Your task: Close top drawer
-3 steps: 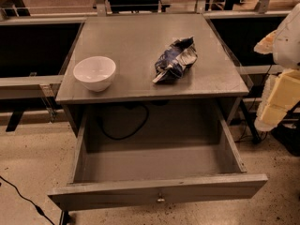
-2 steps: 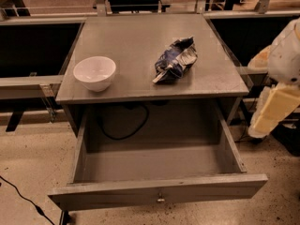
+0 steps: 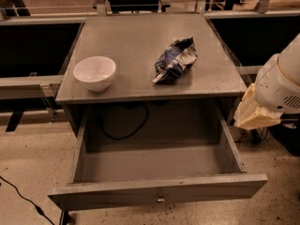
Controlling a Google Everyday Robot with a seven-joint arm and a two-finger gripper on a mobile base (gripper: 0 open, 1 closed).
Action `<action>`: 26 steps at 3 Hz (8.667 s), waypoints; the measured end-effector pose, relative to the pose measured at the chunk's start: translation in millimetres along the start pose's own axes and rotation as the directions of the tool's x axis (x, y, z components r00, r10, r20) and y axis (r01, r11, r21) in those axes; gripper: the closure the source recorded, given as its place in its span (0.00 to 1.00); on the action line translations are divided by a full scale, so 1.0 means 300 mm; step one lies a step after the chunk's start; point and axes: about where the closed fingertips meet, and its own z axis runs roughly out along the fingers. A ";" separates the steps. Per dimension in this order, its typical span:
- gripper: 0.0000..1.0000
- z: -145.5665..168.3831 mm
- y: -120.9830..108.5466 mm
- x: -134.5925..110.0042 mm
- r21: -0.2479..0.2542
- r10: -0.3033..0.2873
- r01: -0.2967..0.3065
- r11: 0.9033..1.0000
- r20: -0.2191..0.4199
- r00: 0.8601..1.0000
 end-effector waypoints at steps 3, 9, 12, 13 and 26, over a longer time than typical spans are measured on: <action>1.00 0.054 0.084 -0.014 -0.021 -0.029 0.029 0.999 -0.011 1.000; 1.00 0.773 0.507 -0.131 -0.231 -0.202 0.211 0.950 0.063 0.977; 0.36 0.779 0.446 -0.120 -0.165 -0.187 0.195 0.967 0.065 0.980; 0.12 0.779 0.446 -0.120 -0.165 -0.187 0.195 0.967 0.065 0.980; 0.51 1.015 0.133 -0.166 0.146 -0.309 0.300 0.943 0.048 0.950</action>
Offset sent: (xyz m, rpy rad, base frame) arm -0.0012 -0.0002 -0.0040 0.0026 0.0136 0.0017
